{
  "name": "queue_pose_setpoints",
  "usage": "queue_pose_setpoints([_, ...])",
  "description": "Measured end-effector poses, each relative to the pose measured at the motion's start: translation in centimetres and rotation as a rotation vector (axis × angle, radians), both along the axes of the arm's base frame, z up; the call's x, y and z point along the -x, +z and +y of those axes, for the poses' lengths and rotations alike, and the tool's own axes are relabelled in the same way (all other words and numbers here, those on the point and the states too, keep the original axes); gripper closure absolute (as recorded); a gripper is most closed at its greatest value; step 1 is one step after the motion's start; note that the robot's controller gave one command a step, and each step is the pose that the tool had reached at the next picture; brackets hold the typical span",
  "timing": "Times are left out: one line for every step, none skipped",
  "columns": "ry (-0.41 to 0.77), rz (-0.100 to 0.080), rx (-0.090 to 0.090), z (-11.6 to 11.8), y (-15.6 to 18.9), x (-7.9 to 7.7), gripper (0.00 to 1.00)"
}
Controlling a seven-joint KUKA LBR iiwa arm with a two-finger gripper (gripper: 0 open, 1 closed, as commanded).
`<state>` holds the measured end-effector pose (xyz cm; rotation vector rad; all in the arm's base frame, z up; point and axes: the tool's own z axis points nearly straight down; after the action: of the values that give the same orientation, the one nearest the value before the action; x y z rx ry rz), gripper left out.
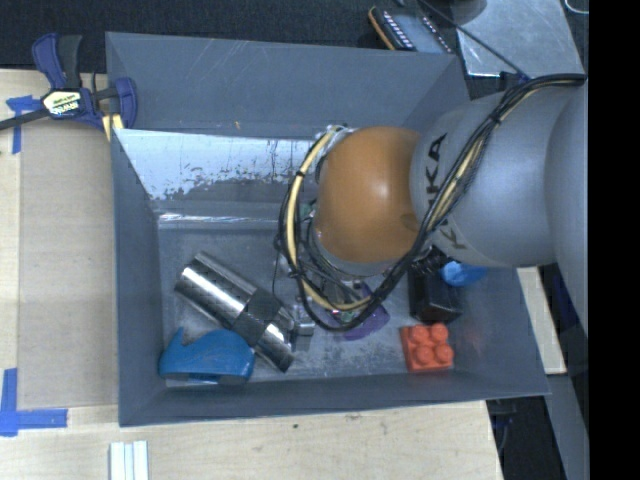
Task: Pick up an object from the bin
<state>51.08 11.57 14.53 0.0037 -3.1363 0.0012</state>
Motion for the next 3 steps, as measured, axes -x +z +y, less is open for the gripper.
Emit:
queue_pose_setpoints([-0.003,-0.008,-0.002,0.0,0.5,-0.2,0.0])
queue_pose_setpoints([-0.311,-0.004,0.002,-2.0,-1.6,-6.4,0.0])
queue_pose_setpoints([-0.053,-0.013,0.01,1.0,-4.2,-9.6,0.0])
